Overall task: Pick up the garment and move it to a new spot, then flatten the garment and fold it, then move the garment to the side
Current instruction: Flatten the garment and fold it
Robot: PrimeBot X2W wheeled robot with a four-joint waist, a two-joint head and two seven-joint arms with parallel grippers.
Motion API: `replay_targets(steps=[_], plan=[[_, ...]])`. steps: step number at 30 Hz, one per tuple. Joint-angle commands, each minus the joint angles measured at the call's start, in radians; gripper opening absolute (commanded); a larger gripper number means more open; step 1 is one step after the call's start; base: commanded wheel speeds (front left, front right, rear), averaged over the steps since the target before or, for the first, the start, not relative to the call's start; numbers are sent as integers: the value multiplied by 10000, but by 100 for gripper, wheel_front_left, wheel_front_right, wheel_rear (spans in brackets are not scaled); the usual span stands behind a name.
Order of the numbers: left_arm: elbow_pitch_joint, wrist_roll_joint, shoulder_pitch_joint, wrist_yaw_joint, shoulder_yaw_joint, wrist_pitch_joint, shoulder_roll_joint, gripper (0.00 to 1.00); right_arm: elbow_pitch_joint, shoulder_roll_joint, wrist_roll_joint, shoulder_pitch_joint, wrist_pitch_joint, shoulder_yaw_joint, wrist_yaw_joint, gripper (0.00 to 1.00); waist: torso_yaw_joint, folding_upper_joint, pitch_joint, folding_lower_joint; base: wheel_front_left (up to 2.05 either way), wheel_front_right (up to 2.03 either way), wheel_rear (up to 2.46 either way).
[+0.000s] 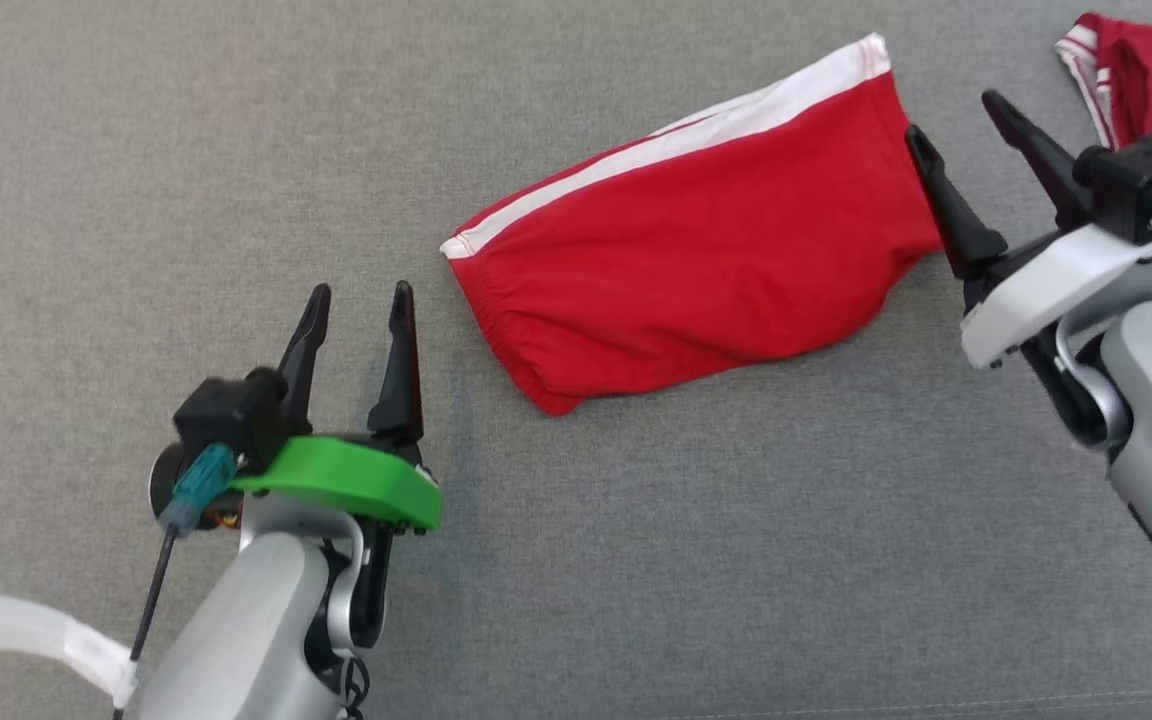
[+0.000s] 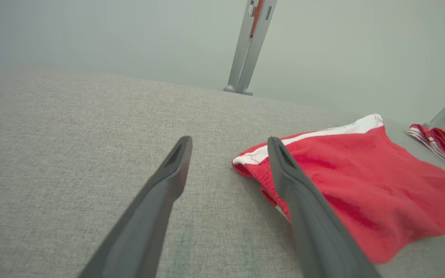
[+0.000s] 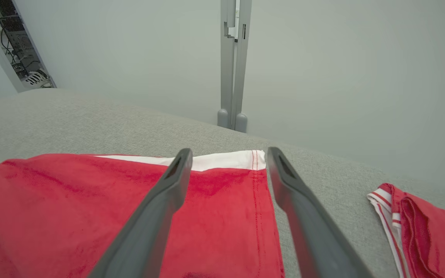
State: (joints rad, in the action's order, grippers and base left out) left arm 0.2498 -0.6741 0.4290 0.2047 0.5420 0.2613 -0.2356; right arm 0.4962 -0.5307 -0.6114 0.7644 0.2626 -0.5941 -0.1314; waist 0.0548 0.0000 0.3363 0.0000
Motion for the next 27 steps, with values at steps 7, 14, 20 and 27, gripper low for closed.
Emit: replay_targets(steps=[7, 14, 20, 27], plan=[[-1306, 1847, -2606, 210, -1428, 38, 893, 100, -722, 747, 746, -2509, 25, 1596, 16, 100, -236, 0, -1639, 0, 0, 0, 0], [-1949, 3398, -4000, -115, -2008, 38, 1572, 100, -819, 1057, 1027, -4020, 26, 2629, 16, 100, 374, 0, -2027, 0, 0, 0, 0], [-2262, 4236, -4299, -322, -1984, 39, 1798, 100, -430, 932, 918, -4182, 26, 2992, 16, 100, 1055, 0, -1776, 0, 0, 0, 0], [-2630, 4646, -4107, -182, -1396, 39, 1844, 100, 1345, 493, 554, -2735, -229, 2936, 16, 100, 1734, 0, -1082, 0, 0, 0, 0]])
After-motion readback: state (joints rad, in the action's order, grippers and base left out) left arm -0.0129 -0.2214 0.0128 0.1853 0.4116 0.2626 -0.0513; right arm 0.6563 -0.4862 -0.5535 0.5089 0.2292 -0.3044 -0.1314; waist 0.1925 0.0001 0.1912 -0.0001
